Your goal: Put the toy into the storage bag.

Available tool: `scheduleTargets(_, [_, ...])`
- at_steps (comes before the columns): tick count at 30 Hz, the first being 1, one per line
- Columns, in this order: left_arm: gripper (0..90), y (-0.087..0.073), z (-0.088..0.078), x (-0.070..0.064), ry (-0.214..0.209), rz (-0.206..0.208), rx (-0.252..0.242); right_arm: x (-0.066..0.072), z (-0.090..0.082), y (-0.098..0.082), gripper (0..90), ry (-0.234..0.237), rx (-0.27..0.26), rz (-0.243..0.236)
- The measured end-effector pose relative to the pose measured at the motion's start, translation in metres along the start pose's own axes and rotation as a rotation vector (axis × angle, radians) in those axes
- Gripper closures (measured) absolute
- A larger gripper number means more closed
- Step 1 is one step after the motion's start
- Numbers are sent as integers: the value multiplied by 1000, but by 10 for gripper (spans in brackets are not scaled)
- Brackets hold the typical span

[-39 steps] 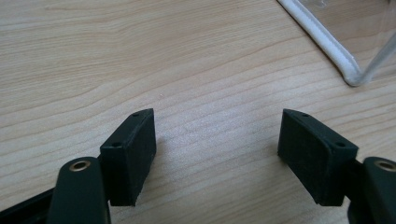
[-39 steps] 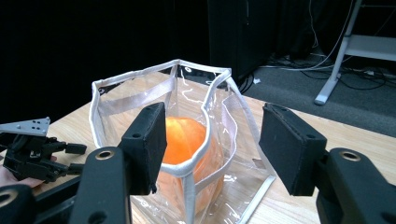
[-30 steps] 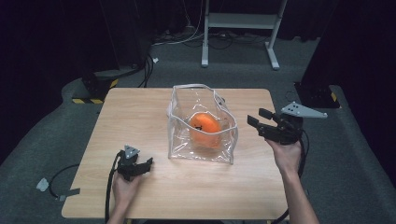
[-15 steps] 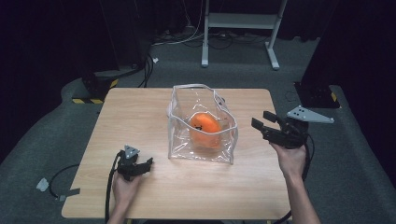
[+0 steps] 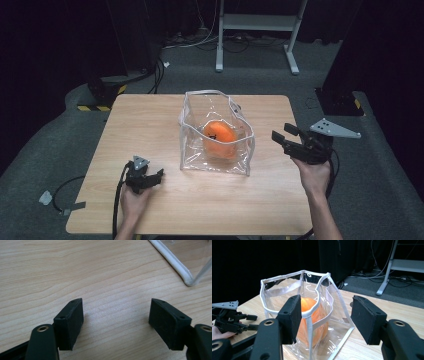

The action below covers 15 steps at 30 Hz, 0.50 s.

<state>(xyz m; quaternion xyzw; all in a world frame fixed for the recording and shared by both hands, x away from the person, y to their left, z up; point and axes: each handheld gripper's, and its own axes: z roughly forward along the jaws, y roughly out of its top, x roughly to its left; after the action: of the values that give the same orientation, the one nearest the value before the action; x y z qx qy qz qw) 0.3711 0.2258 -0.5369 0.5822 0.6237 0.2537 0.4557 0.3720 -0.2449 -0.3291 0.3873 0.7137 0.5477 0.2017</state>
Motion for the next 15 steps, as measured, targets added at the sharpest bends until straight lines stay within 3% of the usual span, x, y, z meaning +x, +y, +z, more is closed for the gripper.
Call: scheduleTargets(15, [279, 0, 0, 0, 0, 3, 2, 1, -3, -11, 415, 1, 5, 13])
